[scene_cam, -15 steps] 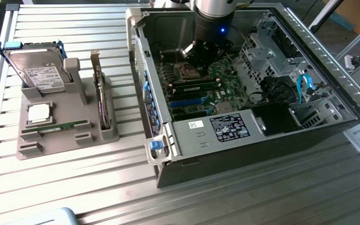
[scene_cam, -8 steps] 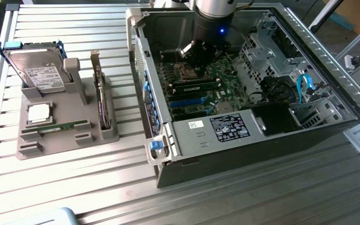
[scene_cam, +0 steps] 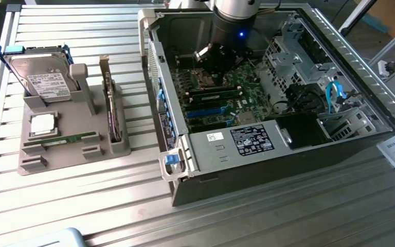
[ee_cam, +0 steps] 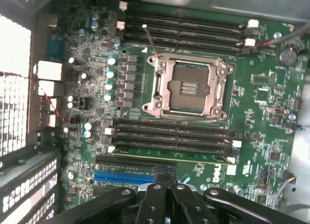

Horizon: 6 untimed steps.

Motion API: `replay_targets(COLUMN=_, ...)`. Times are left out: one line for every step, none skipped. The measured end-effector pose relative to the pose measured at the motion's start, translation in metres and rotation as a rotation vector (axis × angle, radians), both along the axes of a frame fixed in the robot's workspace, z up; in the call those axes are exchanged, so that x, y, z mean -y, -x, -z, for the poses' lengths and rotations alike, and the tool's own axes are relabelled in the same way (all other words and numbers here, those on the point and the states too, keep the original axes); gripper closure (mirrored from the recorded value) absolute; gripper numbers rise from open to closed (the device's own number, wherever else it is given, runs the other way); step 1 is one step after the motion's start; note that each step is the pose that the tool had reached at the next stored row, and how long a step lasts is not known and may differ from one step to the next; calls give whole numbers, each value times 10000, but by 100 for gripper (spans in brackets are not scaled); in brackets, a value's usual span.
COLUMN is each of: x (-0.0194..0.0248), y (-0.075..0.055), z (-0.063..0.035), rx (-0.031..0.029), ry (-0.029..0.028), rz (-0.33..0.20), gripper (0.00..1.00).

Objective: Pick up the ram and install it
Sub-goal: 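Press down the ram until it locks into place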

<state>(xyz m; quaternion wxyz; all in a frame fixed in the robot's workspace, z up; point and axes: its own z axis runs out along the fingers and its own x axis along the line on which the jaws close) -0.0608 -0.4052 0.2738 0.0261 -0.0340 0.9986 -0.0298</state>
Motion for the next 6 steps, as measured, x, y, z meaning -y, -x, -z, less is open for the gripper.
replay_targets(x=0, y=0, z=0, rx=-1, ry=-1, rz=29, gripper=89)
replay_targets(x=0, y=-1, z=0, rx=0, ry=-1, rz=30, gripper=89)
replay_targets(x=0, y=-1, z=0, rx=0, ry=-1, rz=30, gripper=89)
replay_targets(x=-1, y=-1, z=0, rx=0, ry=-1, rz=31, gripper=89)
replay_targets(x=0, y=-1, z=0, rx=0, ry=-1, rz=30, gripper=89)
replay_targets(x=0, y=-1, z=0, rx=0, ry=-1, rz=30, gripper=89)
